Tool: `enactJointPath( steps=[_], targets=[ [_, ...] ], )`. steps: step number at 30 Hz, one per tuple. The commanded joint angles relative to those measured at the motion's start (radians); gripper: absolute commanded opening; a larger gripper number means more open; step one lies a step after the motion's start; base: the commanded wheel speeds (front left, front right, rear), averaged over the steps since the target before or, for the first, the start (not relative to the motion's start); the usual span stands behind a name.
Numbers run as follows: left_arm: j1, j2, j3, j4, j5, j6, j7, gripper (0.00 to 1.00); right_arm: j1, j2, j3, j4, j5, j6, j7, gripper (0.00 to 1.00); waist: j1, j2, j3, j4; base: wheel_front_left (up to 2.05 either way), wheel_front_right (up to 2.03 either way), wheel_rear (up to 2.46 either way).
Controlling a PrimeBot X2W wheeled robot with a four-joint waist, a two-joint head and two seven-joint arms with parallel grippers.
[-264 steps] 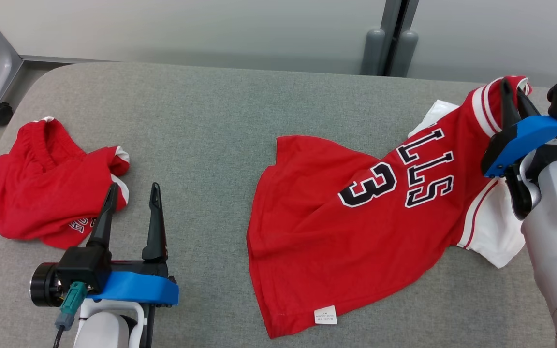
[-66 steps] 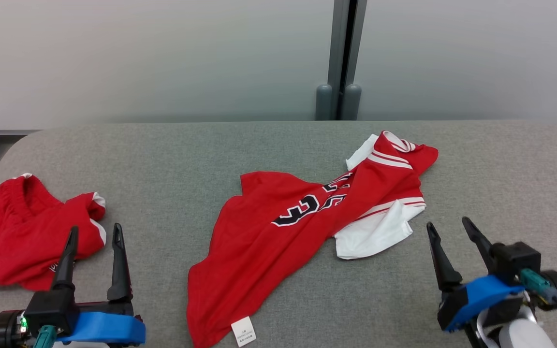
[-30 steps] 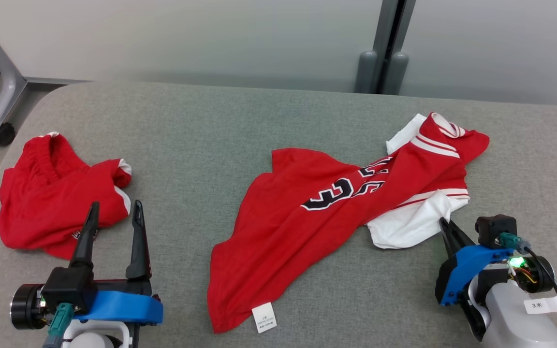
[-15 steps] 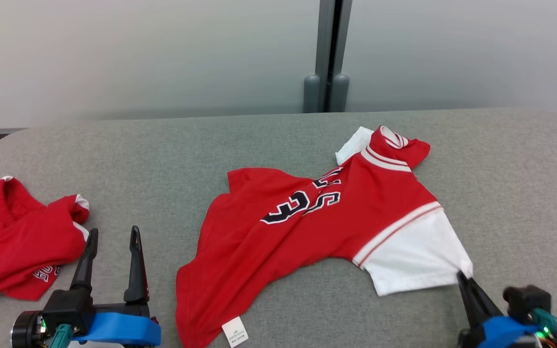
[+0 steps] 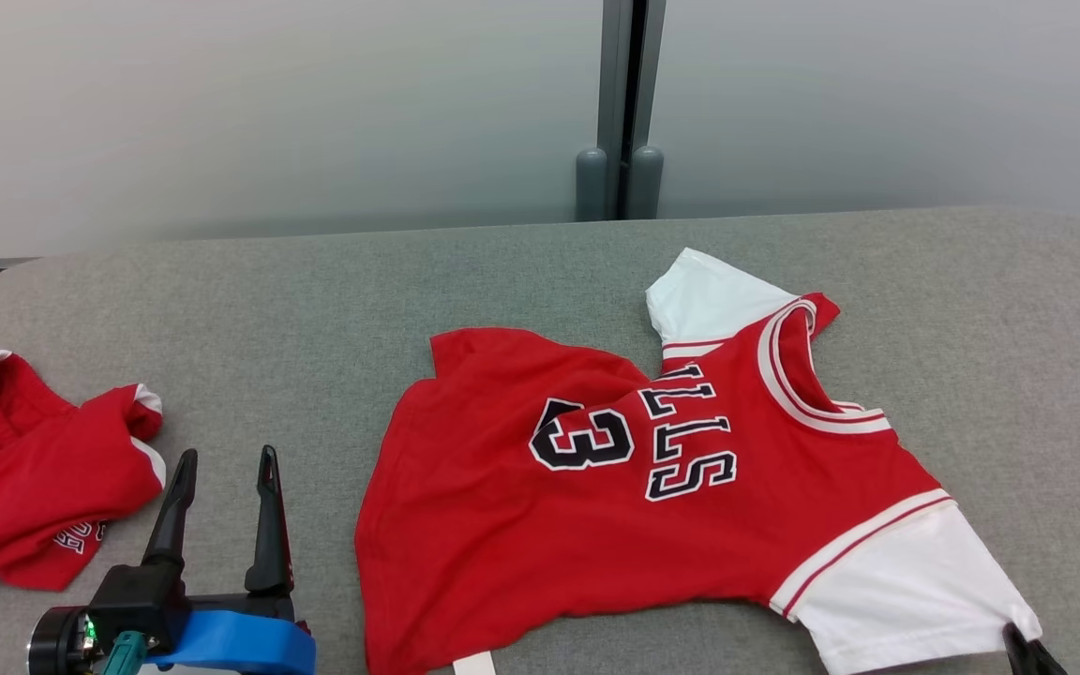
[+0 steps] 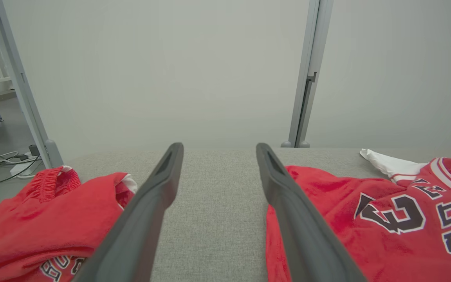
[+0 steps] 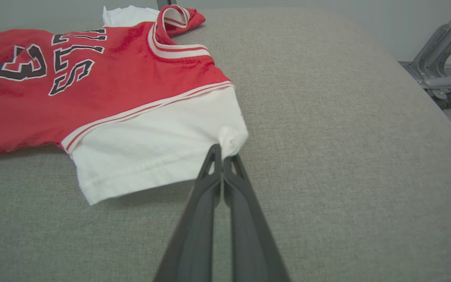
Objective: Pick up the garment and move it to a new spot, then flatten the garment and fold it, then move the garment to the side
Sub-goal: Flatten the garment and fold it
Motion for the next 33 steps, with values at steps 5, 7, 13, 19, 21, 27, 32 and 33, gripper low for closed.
enactJointPath(
  steps=[5,7,13,19,21,27,32,33],
  targets=[
    [-0.015,0.006,0.01,0.007,0.006,-0.008,-0.005,1.0,0.095,0.029,-0.048,-0.083,-0.012,0.0,0.085,0.0,0.0001,-0.0001,-0.001,0.006,0.0,0.0,0.0],
    [-0.011,0.006,0.013,0.006,0.009,-0.009,-0.005,1.0,0.112,0.038,-0.054,-0.092,-0.021,0.0,0.109,0.0,0.0001,-0.0001,-0.003,0.007,0.0,0.0,0.0],
    [-0.006,0.005,0.018,0.004,0.013,-0.009,-0.005,1.0,0.088,0.045,-0.06,-0.12,-0.029,0.0,0.101,1.0,0.0001,-0.0001,-0.005,0.008,0.0,0.0,0.0],
    [-0.006,0.01,0.022,0.004,0.02,-0.011,-0.005,1.0,0.019,0.053,-0.066,-0.161,-0.061,0.0,0.042,1.0,0.0001,-0.0001,-0.009,0.011,0.0,0.0,0.0],
    [-0.007,0.012,0.023,0.005,0.02,-0.013,-0.005,1.0,-0.012,0.055,-0.061,-0.172,-0.072,0.0,0.01,1.0,0.0001,-0.0001,-0.01,0.01,0.0,0.0,0.0],
    [-0.008,0.014,0.022,0.007,0.022,-0.013,-0.005,1.0,-0.112,0.06,-0.009,-0.148,-0.091,0.0,-0.072,1.0,0.0001,-0.0001,-0.013,0.012,0.0,0.0,0.0],
    [-0.014,0.011,0.017,0.007,0.028,-0.012,-0.005,1.0,-0.173,0.063,0.007,-0.105,-0.103,0.0,-0.131,1.0,0.0001,-0.0001,-0.02,0.023,0.0,0.0,0.0],
    [-0.013,0.011,0.016,0.007,0.029,-0.011,-0.005,1.0,-0.181,0.063,0.008,-0.096,-0.102,0.0,-0.142,1.0,0.0001,-0.0001,-0.021,0.024,0.0,0.0,0.0]
  ],
)
